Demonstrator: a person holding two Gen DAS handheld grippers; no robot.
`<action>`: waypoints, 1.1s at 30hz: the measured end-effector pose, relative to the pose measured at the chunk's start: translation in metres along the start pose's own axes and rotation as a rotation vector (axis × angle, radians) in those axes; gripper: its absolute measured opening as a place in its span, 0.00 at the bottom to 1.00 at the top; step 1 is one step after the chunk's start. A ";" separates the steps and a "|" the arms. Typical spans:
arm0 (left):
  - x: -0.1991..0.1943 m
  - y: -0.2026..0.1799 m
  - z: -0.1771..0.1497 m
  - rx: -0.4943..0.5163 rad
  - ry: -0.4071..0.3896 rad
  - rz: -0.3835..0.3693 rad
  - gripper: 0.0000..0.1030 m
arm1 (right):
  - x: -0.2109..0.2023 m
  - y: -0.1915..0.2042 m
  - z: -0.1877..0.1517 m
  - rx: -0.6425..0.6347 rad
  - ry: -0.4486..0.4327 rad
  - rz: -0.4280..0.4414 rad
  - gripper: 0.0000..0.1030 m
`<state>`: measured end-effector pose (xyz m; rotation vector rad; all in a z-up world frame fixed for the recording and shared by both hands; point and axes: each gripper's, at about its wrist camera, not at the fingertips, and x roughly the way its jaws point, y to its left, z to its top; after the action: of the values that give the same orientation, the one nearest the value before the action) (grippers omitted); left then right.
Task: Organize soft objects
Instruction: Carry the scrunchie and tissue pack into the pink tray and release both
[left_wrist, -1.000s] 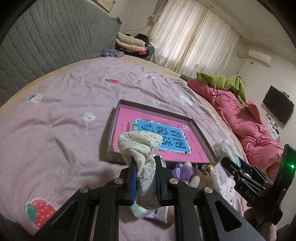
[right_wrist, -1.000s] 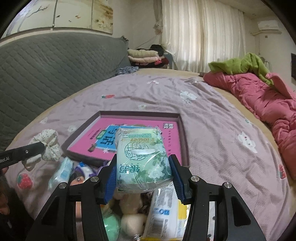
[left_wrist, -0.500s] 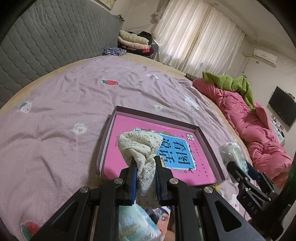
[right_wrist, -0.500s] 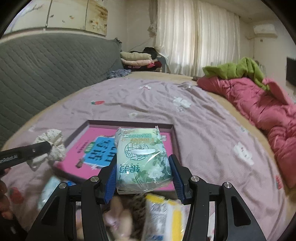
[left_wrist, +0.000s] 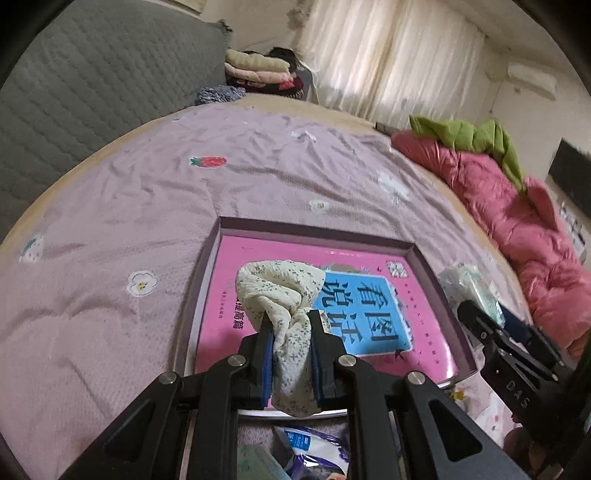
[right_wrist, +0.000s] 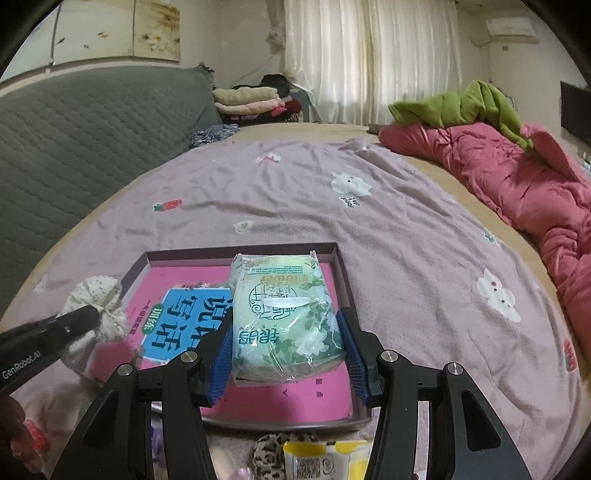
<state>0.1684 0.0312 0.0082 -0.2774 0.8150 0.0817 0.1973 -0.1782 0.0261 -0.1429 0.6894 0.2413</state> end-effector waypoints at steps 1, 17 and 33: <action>0.003 -0.002 0.000 0.006 0.016 -0.003 0.16 | 0.001 0.001 -0.002 -0.012 0.000 0.005 0.52; 0.050 -0.010 -0.004 0.018 0.152 0.015 0.16 | 0.045 -0.007 -0.021 -0.073 0.115 -0.037 0.52; 0.061 -0.015 -0.005 0.039 0.183 0.048 0.16 | 0.064 -0.012 -0.031 -0.079 0.210 -0.077 0.53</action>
<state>0.2090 0.0135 -0.0367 -0.2311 1.0037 0.0862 0.2291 -0.1848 -0.0377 -0.2722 0.8814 0.1814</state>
